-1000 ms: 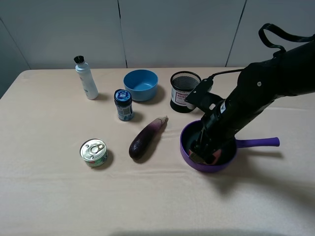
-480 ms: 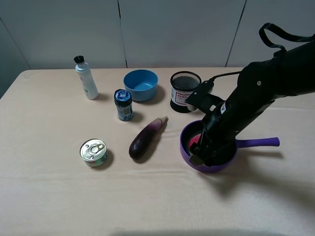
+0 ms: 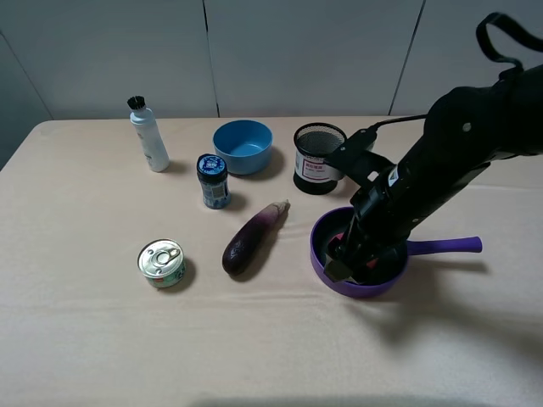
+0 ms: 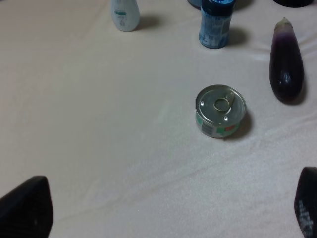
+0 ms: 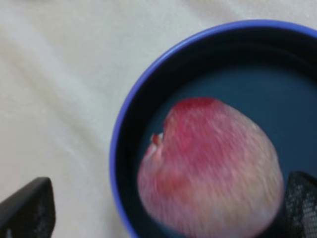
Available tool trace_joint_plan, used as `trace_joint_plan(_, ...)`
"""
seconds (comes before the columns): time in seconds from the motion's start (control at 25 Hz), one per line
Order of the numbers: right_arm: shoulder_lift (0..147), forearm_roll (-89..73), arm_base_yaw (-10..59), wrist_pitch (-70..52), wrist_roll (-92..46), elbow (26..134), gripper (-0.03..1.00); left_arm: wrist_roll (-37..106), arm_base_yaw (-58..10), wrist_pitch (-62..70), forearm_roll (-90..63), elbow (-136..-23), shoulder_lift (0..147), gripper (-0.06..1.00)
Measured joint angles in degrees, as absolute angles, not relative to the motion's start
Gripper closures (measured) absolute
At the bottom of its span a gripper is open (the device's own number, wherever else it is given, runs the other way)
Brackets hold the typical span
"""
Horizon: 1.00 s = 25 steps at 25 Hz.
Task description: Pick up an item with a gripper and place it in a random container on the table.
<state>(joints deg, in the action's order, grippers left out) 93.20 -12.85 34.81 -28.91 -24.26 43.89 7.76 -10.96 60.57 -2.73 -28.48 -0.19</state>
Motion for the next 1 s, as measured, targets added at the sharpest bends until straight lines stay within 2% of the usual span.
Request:
trace_joint_plan(0.72,71.7,-6.1,34.8,-46.1,-12.4,43.8,0.27,7.8,-11.0,60.6,-2.7,-28.5,-0.2,-0.05)
trace_joint_plan(1.0,62.8,-4.0,30.9,-51.4,-9.2,43.8,0.27,7.8,-11.0,60.6,-2.7,-28.5,-0.2,-0.05)
